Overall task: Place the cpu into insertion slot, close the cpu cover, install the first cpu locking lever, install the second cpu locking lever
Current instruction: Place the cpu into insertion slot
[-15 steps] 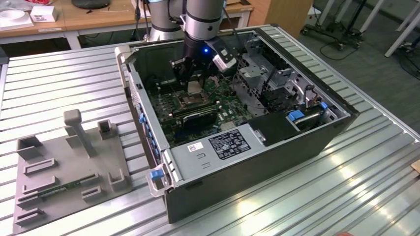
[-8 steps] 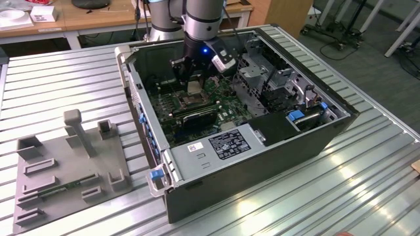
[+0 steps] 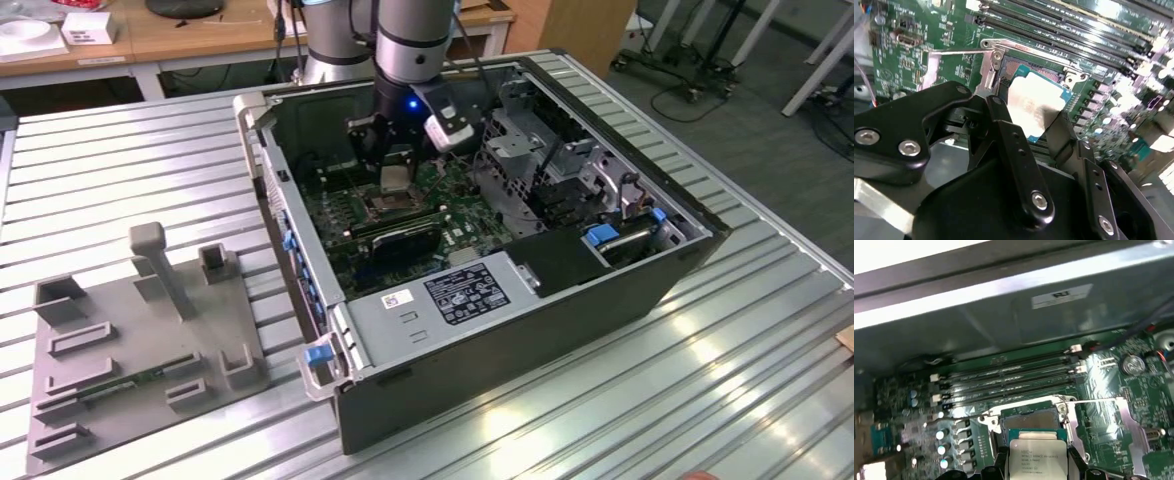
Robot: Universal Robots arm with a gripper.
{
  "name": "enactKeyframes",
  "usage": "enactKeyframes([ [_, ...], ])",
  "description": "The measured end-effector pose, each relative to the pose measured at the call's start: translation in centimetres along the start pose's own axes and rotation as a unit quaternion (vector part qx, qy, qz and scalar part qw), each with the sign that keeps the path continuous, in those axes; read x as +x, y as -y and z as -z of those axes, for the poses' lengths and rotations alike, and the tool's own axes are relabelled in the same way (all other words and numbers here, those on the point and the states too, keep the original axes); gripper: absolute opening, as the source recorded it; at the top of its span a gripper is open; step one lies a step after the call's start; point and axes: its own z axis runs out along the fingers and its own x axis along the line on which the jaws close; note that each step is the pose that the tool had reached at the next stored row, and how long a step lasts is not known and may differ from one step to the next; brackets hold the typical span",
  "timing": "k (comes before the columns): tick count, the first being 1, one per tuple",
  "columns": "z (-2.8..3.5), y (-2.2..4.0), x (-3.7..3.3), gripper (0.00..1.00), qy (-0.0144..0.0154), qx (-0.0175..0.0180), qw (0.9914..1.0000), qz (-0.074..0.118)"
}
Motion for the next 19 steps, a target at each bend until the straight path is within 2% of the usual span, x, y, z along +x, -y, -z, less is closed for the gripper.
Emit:
enactKeyframes([
  [3, -0.03, 0.00, 0.00, 0.54, 0.0020, -0.0006, 0.99967, -0.026],
  [9, -0.03, 0.00, 0.00, 0.54, 0.0023, -0.0007, 0.99956, -0.029],
  [11, -0.03, 0.00, 0.00, 0.54, 0.0033, -0.0009, 0.99906, -0.043],
  [15, -0.04, 0.00, 0.00, 0.54, 0.0061, -0.0016, 0.99687, -0.079],
  [19, -0.03, 0.00, 0.00, 0.54, 0.0088, -0.0023, 0.99333, -0.115],
])
